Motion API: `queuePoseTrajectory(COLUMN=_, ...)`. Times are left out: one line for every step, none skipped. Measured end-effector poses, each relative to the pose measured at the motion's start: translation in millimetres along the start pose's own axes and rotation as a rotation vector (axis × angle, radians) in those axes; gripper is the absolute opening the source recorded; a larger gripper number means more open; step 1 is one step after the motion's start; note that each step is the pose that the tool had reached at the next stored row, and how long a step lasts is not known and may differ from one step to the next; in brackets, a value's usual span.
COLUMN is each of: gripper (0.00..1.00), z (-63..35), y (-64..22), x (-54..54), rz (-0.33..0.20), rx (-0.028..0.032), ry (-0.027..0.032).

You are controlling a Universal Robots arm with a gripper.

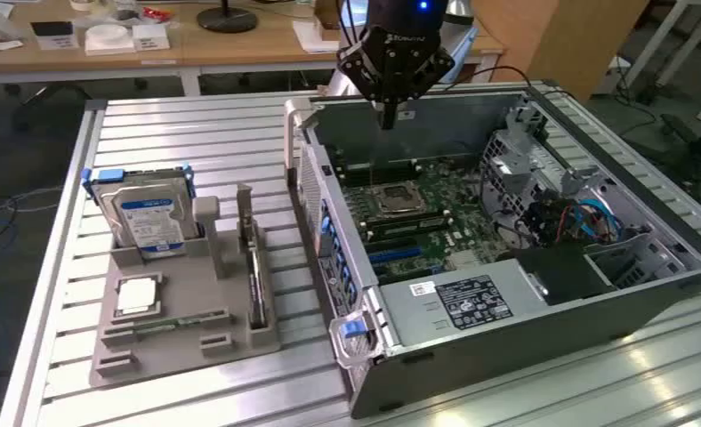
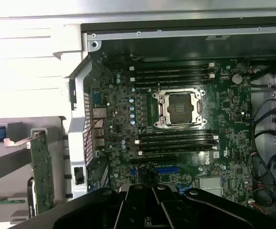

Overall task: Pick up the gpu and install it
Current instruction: 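Reach for the gpu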

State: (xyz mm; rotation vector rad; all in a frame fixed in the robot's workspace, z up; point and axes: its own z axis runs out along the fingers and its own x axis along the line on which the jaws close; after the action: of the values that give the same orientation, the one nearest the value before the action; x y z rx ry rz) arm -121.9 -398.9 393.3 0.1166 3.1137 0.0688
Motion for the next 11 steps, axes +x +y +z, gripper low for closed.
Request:
queuePoseTrajectory(gripper=0.11, z=0.0, y=0.0, x=0.0, rz=0.0, rx=0.0, ry=0.0)
queuePoseTrajectory(gripper=0.11, z=0.0, y=0.0, x=0.0, rz=0.0, rx=0.0, ry=0.0)
queuePoseTrajectory(gripper=0.11, z=0.0, y=0.0, x=0.0, rz=0.0, rx=-0.0001, ry=0.0)
queuePoseTrajectory(gripper=0.11, z=0.0, y=0.0, x=0.0, rz=0.0, rx=0.0, ry=-0.0001)
queuePoseTrajectory(gripper=0.11, z=0.0, y=0.0, x=0.0, rz=0.0, rx=-0.0001, ry=0.0)
queuePoseTrajectory(gripper=0.11, z=0.0, y=0.0, x=0.0, rz=0.0, rx=0.0, ry=0.0)
queuePoseTrajectory(gripper=0.11, z=0.0, y=0.0, x=0.0, rz=0.0, rx=-0.0001, ry=0.0)
queuePoseTrajectory(gripper=0.11, z=0.0, y=0.0, x=0.0, rz=0.0, rx=-0.0001, ry=0.0)
queuePoseTrajectory(gripper=0.11, z=0.0, y=0.0, x=0.0, rz=0.0, rx=0.0, ry=0.0)
queuePoseTrajectory(gripper=0.11, z=0.0, y=0.0, x=0.0, rz=0.0, rx=0.0, ry=0.0)
queuePoseTrajectory(gripper=0.11, z=0.1, y=0.0, x=0.3, rz=0.0, rx=-0.0002, ry=-0.0001)
